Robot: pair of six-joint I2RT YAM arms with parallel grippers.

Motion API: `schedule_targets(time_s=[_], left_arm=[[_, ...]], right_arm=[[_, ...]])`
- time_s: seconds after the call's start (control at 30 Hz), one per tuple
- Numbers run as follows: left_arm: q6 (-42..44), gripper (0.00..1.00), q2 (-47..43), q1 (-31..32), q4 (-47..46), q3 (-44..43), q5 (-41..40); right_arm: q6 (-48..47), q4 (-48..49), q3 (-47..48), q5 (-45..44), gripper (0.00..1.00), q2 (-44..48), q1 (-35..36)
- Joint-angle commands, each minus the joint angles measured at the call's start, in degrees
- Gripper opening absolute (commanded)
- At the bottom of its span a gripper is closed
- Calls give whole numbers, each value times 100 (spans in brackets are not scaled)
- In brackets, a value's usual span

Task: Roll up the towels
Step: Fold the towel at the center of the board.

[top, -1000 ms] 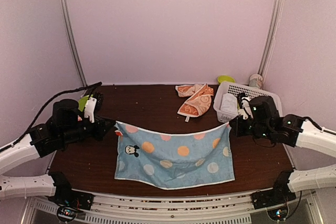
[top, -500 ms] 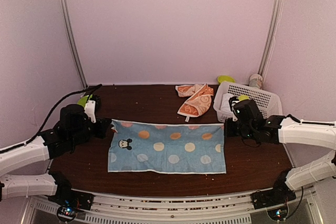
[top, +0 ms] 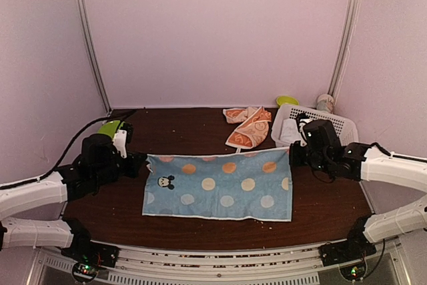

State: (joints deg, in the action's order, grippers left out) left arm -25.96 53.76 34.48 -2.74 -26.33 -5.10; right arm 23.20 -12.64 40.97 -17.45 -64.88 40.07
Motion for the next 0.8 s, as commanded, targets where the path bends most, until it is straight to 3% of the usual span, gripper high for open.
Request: schedule_targets(time_s=[0.0,0.77], left_arm=[[-58,0,105,-32,-602,132,162],[-574,0,-842,-31,248,699,328]], right_arm=[[-85,-65,90,-209,0,-78,-49],[744,-157,-1131,663,0,667,383]])
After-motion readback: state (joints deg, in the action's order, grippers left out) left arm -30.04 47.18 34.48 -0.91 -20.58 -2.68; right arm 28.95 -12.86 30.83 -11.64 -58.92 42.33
